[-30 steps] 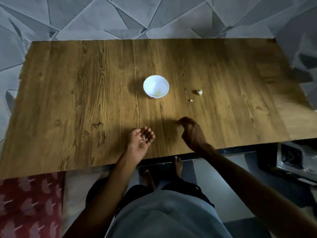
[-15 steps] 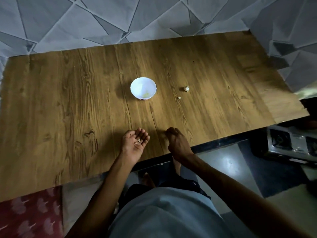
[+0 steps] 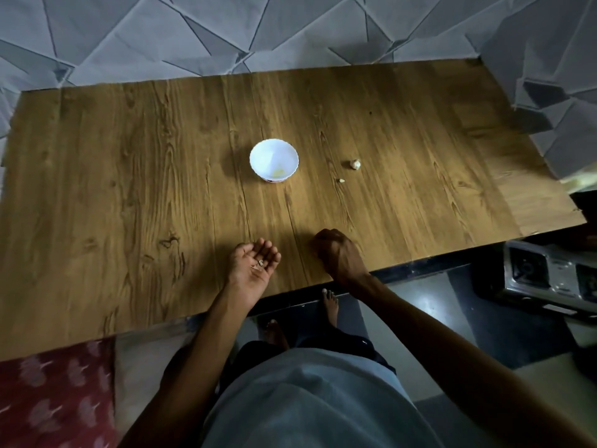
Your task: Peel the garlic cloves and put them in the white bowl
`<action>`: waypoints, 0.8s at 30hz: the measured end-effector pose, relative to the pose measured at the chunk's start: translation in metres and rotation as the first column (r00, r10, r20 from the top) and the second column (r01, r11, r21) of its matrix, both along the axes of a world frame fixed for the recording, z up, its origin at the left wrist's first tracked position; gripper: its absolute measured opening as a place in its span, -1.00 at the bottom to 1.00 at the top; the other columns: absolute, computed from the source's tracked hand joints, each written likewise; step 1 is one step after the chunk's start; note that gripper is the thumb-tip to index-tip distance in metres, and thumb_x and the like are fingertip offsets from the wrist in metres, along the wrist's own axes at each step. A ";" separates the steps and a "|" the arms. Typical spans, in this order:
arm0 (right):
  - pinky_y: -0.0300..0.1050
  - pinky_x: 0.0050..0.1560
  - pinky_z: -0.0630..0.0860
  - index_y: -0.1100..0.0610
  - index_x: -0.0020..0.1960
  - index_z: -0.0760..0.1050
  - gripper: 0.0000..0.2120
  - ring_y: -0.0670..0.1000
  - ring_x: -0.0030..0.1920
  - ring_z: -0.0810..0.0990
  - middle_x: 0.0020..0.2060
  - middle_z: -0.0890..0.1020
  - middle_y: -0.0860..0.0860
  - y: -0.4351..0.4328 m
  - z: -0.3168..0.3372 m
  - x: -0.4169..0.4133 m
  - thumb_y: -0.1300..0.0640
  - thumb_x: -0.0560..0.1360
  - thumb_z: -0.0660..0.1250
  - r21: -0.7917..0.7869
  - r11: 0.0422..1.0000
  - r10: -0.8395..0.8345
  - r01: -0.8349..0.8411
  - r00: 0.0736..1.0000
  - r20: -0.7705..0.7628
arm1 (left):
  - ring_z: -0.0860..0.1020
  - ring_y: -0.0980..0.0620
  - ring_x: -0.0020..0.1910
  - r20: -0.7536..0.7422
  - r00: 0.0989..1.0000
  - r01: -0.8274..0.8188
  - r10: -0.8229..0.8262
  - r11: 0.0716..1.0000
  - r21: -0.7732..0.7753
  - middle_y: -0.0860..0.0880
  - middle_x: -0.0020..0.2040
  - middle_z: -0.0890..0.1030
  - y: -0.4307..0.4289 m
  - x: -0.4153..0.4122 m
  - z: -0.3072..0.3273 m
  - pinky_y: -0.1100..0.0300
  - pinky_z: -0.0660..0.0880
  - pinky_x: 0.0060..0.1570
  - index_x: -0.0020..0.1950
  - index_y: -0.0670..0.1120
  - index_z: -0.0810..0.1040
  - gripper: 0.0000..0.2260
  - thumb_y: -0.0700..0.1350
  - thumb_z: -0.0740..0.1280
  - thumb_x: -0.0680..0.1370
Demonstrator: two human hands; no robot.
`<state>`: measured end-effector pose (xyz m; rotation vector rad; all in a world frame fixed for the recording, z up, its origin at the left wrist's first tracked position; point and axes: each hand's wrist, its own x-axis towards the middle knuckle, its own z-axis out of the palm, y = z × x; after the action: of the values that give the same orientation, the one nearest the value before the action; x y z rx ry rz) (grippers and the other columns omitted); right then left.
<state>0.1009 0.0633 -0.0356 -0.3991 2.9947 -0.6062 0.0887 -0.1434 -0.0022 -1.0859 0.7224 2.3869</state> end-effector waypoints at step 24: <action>-0.48 -0.25 0.33 0.03 0.00 0.66 -0.82 -0.15 -0.22 0.60 -0.13 0.69 -0.04 -0.086 0.055 0.029 0.23 0.56 0.31 -0.270 0.962 -0.040 0.049 0.998 0.041 | 0.60 -0.08 -0.20 0.057 0.994 -0.099 0.090 0.979 0.178 -0.14 -0.23 0.64 0.025 0.003 -0.015 0.03 0.49 -0.03 -0.20 -0.22 0.64 -0.64 -0.17 0.09 0.60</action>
<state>0.1302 -0.0228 0.0192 -0.3311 2.8998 -1.0222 0.0920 -0.1184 -0.0173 -1.1200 0.4365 2.4403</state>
